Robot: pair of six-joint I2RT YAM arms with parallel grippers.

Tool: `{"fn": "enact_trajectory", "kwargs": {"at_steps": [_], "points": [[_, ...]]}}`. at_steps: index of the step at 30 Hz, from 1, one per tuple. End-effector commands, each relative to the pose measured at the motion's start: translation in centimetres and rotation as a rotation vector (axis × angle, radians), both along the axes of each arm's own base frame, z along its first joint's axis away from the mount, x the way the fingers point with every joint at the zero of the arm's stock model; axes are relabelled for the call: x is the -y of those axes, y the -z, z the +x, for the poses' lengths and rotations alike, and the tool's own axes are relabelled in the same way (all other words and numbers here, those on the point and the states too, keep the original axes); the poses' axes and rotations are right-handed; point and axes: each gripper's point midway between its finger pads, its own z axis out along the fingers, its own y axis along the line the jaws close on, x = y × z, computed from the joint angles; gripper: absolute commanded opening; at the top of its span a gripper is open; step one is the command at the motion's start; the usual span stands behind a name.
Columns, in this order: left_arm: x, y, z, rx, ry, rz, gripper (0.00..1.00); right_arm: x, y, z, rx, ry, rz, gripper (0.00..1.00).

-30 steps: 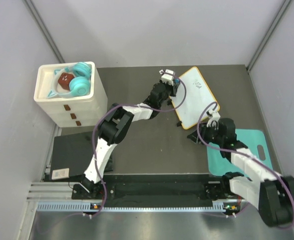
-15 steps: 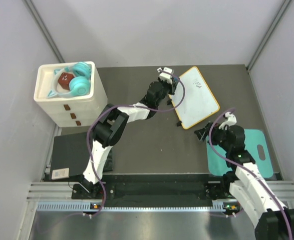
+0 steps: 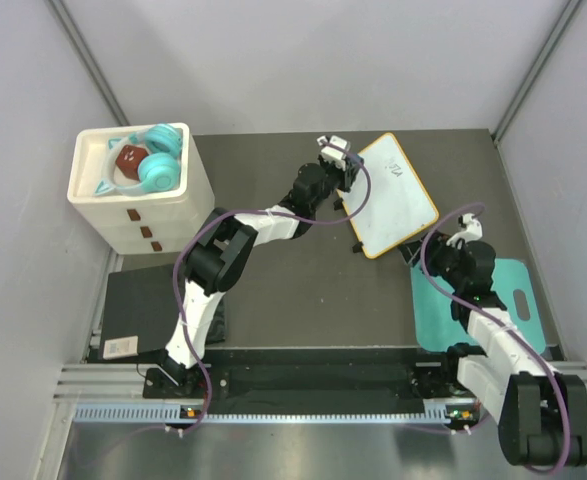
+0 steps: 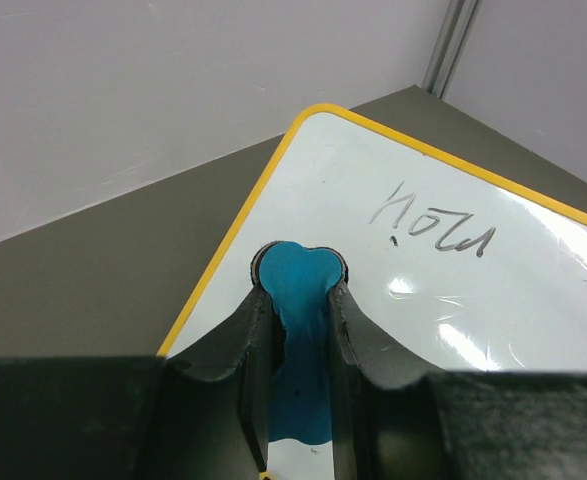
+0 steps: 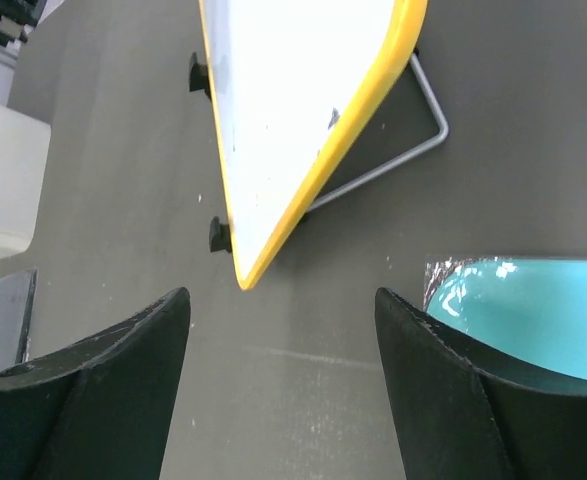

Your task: Erase the whiteboard

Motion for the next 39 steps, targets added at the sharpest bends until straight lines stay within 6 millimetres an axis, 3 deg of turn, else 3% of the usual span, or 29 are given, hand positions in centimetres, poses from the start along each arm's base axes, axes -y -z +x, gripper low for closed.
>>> {"fn": "enact_trajectory", "kwargs": {"at_steps": [1,6,16,22,30,35,39], "points": [[0.5,-5.5,-0.5,0.097,0.034,-0.076,0.0,0.8,-4.6,3.0,0.151,0.037,-0.002,0.71],[0.8,-5.6,-0.3,0.09,0.048,-0.075,0.0,1.0,-5.1,3.8,0.197,0.061,0.033,0.62],[2.0,-5.1,-0.6,0.066,0.106,-0.062,0.0,0.2,-4.3,5.9,0.157,0.023,0.065,0.47],[4.3,-4.8,-0.6,0.034,0.205,-0.062,0.0,0.1,-4.9,6.5,0.204,0.006,0.052,0.4],[5.6,-4.9,-0.9,0.012,0.249,-0.098,0.0,-0.7,-4.6,7.0,0.233,-0.053,0.046,0.32],[6.1,-4.7,-0.7,0.01,0.261,-0.091,0.0,-1.4,-3.4,7.0,0.221,-0.1,0.061,0.06],[6.3,-4.1,-0.6,0.013,0.266,-0.057,0.0,-1.5,-3.3,6.6,0.22,-0.125,0.029,0.0]]}}
